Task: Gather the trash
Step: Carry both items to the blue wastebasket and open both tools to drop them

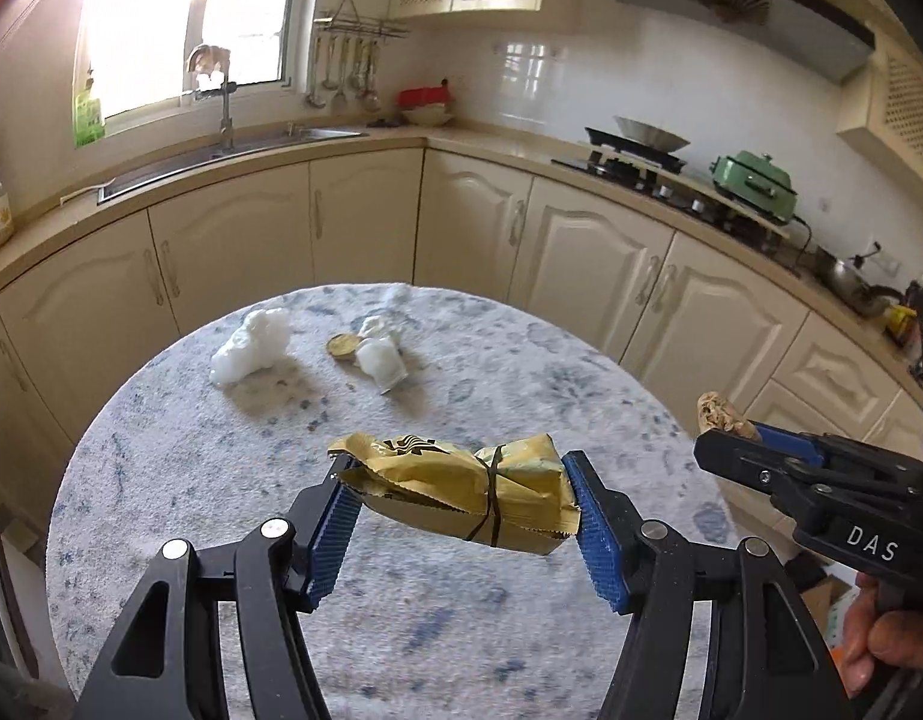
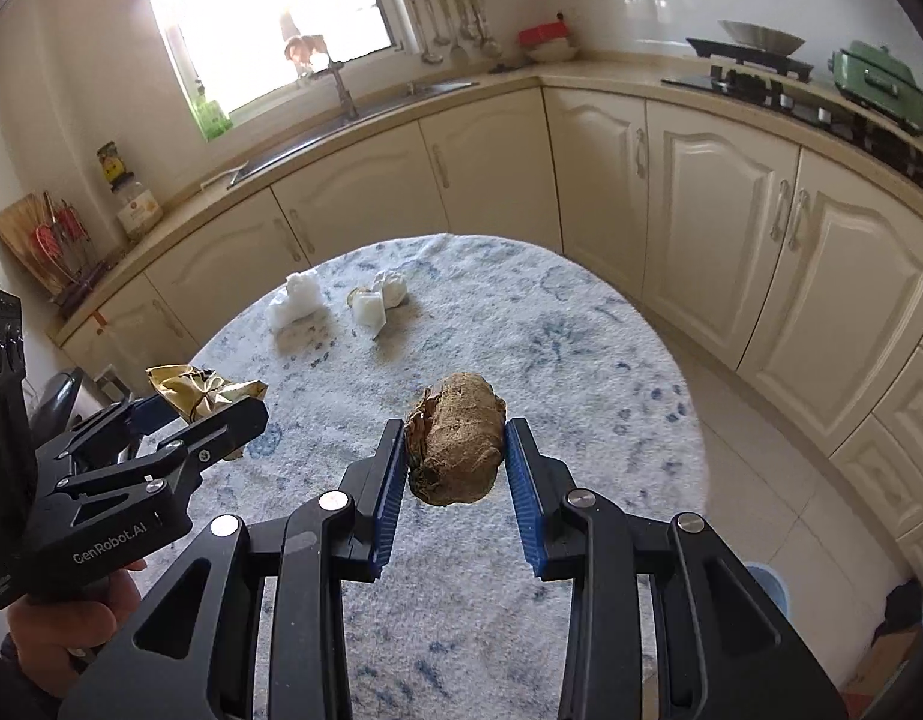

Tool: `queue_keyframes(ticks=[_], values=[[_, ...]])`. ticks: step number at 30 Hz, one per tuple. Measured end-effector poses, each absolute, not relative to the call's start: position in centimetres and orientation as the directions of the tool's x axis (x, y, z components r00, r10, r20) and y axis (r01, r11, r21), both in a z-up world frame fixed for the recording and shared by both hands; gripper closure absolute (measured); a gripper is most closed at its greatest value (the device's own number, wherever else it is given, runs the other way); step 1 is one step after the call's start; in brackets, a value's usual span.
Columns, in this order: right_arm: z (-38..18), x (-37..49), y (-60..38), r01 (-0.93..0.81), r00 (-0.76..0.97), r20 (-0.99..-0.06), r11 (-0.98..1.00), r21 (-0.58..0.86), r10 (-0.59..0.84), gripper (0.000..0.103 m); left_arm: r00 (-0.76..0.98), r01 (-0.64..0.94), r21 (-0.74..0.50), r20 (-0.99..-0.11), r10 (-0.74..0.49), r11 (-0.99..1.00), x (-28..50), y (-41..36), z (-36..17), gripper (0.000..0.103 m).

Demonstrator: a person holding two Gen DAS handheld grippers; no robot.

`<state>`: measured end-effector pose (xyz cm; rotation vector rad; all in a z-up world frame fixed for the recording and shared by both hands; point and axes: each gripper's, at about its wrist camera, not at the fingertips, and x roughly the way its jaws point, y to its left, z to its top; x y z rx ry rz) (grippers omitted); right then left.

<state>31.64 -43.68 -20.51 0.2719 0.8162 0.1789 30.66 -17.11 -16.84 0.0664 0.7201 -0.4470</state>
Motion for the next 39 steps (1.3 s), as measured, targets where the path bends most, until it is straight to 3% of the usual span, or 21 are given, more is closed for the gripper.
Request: queue_keyframes(ticks=[10, 18, 27, 39], values=[[-18.3, 25.8, -51.4, 0.062, 0.748, -0.639, 0.939, 0.34, 0.182, 0.07, 0.625, 0.543, -0.092, -0.62, -0.475, 0.834, 26.8, -23.9, -14.8, 0.042], [-19.0, 21.0, -59.7, 0.237, 0.756, -0.653, 0.91, 0.339, 0.046, 0.07, 0.538, 0.652, -0.103, -0.635, -0.554, 0.751, 25.4, -31.6, -15.4, 0.042], [-24.3, 16.4, -68.6, 0.448, 0.669, -0.74, 0.834, 0.322, -0.074, 0.07, 0.373, 0.763, -0.13, -0.711, -0.596, 0.633, 25.3, -43.0, -19.4, 0.042], [-32.5, 14.7, -75.3, 0.588, 0.544, -0.836, 0.742, 0.323, -0.068, 0.07, 0.177, 0.812, -0.203, -0.808, -0.562, 0.547, 28.1, -55.3, -26.9, 0.042]])
